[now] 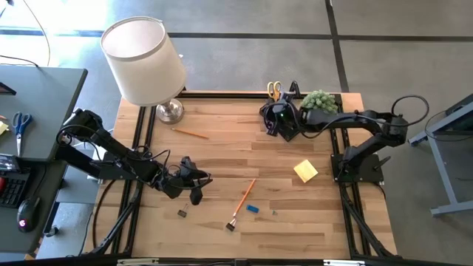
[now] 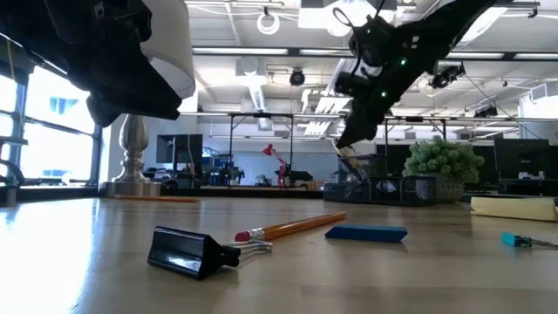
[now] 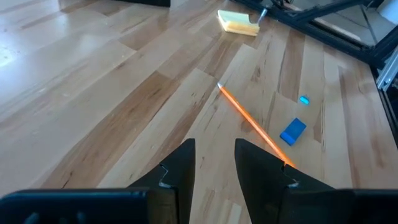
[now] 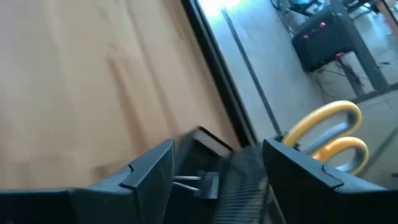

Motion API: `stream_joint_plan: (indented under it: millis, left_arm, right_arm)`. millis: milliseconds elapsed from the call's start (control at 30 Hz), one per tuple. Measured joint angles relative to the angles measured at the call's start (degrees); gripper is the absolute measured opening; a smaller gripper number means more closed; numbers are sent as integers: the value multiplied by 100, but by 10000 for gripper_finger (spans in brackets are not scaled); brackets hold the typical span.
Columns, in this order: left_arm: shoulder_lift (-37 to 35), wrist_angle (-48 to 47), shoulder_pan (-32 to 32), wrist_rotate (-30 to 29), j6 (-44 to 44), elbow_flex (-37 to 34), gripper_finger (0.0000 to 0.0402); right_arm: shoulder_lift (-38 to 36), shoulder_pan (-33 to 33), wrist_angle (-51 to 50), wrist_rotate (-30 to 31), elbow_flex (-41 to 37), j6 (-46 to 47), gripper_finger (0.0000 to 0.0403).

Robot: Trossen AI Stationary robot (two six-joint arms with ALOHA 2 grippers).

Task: Pick and place office supplies into organizer
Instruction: Put the right black binder clip into the desk organizer

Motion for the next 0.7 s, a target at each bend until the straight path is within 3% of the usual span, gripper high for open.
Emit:
stream_joint_plan:
  millis: [300,433,567,700]
  left_arm:
    - [0,-94,0,812,-10,24,101]
    - [0,-1618,0,1202,-437,618,79]
    - [0,-3312,-2,1506,-995,1508,42]
    - [0,-4321,-60,1743,-1477,2093,19]
  right_arm:
    - [-1060,1620,-1249,-802,0,1242,209]
    - [-1224,2546,-1305,-943,-186,1613,196]
    - [-1213,3390,-847,-439,-718,2030,184]
    - [-1213,3956,-664,65,-1155,2602,174]
